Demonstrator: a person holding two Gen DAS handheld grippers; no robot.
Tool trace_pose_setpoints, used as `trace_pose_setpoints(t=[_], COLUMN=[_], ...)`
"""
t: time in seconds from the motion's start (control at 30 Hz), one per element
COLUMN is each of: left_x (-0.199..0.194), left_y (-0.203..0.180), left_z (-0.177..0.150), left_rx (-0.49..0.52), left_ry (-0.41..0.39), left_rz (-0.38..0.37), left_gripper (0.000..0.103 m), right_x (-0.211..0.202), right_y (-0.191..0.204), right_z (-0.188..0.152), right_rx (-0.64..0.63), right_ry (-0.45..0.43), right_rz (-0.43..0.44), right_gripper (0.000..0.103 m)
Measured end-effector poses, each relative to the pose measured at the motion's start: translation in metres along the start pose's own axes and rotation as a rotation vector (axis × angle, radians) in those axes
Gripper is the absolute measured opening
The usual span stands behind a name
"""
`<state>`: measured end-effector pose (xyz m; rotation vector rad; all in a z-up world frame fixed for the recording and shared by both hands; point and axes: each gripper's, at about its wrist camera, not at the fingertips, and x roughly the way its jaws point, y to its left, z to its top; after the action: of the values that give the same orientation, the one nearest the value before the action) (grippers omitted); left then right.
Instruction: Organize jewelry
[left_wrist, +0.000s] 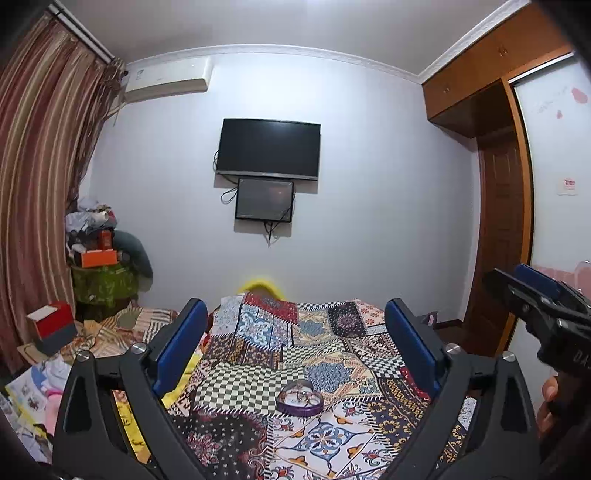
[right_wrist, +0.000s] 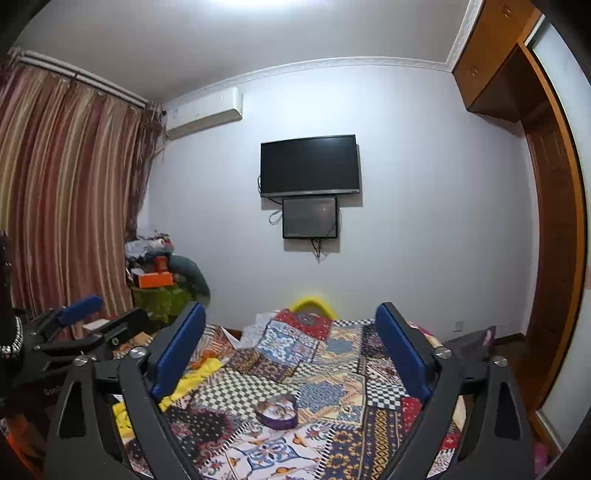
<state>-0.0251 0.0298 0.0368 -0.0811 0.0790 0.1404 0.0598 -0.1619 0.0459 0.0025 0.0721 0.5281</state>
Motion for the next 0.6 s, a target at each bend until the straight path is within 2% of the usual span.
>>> trace_pose_setpoints(t=[0.6], left_x=[-0.006], left_y=[-0.005], left_z=[-0.011], left_rx=[0.03], left_ry=[0.031], left_rz=[-0.004], left_gripper=[0.099], right_x=[-0.016], right_y=[-0.006], right_z=[-0.014], right_rx=[0.011], right_ry=[0.046], right_rz=[0.008], right_gripper=[0.102])
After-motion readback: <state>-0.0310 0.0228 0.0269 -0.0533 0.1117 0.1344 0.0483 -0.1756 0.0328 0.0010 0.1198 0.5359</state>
